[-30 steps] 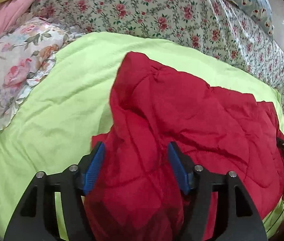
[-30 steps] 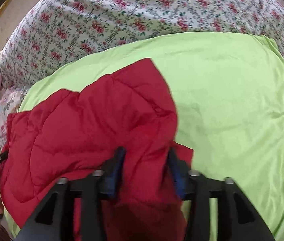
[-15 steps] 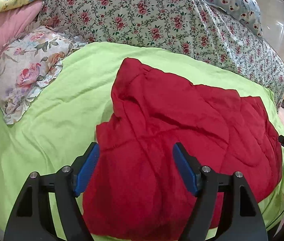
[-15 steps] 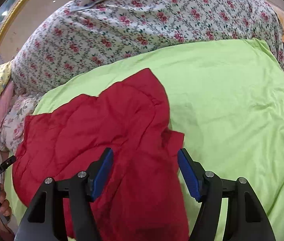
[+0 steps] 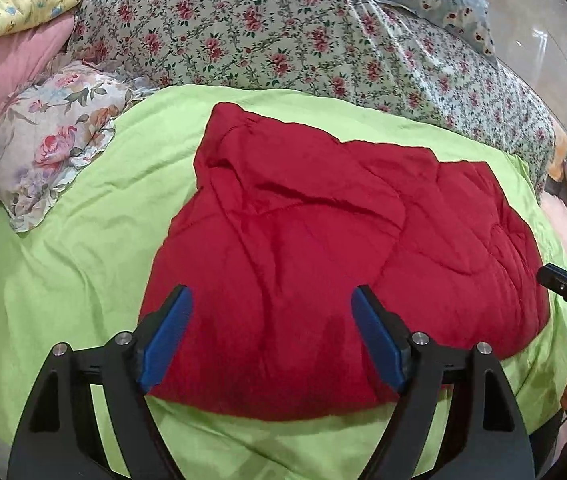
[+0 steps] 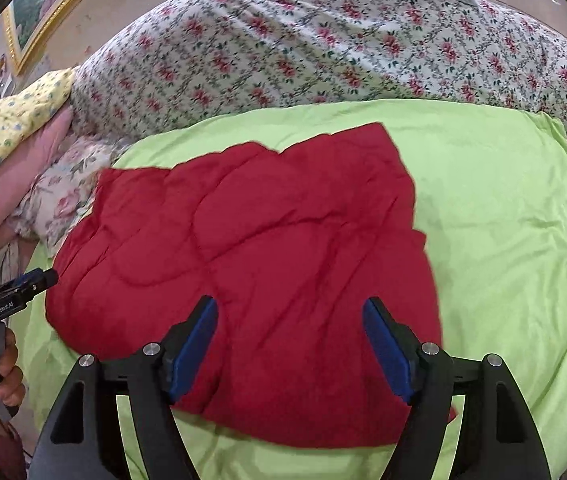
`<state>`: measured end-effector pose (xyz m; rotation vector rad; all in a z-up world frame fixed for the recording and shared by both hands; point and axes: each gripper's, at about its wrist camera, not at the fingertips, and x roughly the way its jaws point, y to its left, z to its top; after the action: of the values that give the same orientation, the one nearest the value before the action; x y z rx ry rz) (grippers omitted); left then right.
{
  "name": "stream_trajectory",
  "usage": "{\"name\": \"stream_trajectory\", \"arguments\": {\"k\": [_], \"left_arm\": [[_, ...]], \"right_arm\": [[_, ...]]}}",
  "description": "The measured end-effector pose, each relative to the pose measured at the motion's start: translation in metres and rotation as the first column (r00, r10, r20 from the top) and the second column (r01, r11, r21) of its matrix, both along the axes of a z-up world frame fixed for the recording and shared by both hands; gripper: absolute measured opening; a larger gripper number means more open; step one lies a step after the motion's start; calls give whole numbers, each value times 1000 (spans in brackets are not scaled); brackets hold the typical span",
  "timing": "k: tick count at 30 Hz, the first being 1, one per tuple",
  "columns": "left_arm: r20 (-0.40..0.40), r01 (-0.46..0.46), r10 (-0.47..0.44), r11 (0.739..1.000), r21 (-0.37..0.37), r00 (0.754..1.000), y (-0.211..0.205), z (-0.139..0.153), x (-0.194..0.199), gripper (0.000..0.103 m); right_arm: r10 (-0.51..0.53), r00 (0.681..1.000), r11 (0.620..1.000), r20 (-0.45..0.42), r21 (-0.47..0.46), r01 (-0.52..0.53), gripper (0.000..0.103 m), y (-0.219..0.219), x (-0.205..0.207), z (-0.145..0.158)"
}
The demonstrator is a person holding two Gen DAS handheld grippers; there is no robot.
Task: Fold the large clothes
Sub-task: 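Press and smooth the folded coat bundle flat with both tools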
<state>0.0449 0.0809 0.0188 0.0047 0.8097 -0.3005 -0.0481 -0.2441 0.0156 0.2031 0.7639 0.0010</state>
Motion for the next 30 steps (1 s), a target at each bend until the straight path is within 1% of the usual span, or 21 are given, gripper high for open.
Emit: {"name": "stream_trajectory", "arguments": {"k": [3, 10, 15, 18, 21, 24, 26, 28, 30], "left_arm": [[-5, 20, -20, 1000, -9, 1000, -4, 1, -8, 82], [-7, 81, -81, 997, -1, 997, -28, 4, -23, 83], [-15, 112, -111, 993, 43, 994, -49, 0, -27, 83], [-31, 114, -112, 991, 69, 993, -58, -6, -26, 83], [-58, 116, -110, 987, 111, 992, -66, -17, -20, 83], [-63, 106, -98, 983, 148, 993, -70, -27, -13, 90], [-62, 100, -91, 982, 162, 994, -71, -31, -8, 98], [-67, 90, -80, 983, 160, 994, -70, -34, -1, 102], [-81, 77, -66, 987, 142, 995, -67, -38, 8, 103]], "right_arm": [[10, 1000, 1000, -4, -8, -10, 80, 8, -5, -2], [57, 998, 997, -25, -59, -58, 80, 32, -6, -12], [53, 995, 992, -81, -111, -62, 80, 41, 7, -30], [42, 995, 991, -87, -120, -52, 82, 40, 12, -36], [26, 996, 992, -88, -120, -37, 84, 35, 17, -41], [12, 996, 993, -88, -116, -22, 84, 30, 21, -45], [7, 996, 993, -87, -116, -17, 84, 28, 22, -45], [1, 997, 993, -83, -114, -11, 84, 27, 21, -46], [-6, 997, 994, -79, -105, -3, 84, 25, 20, -47]]}}
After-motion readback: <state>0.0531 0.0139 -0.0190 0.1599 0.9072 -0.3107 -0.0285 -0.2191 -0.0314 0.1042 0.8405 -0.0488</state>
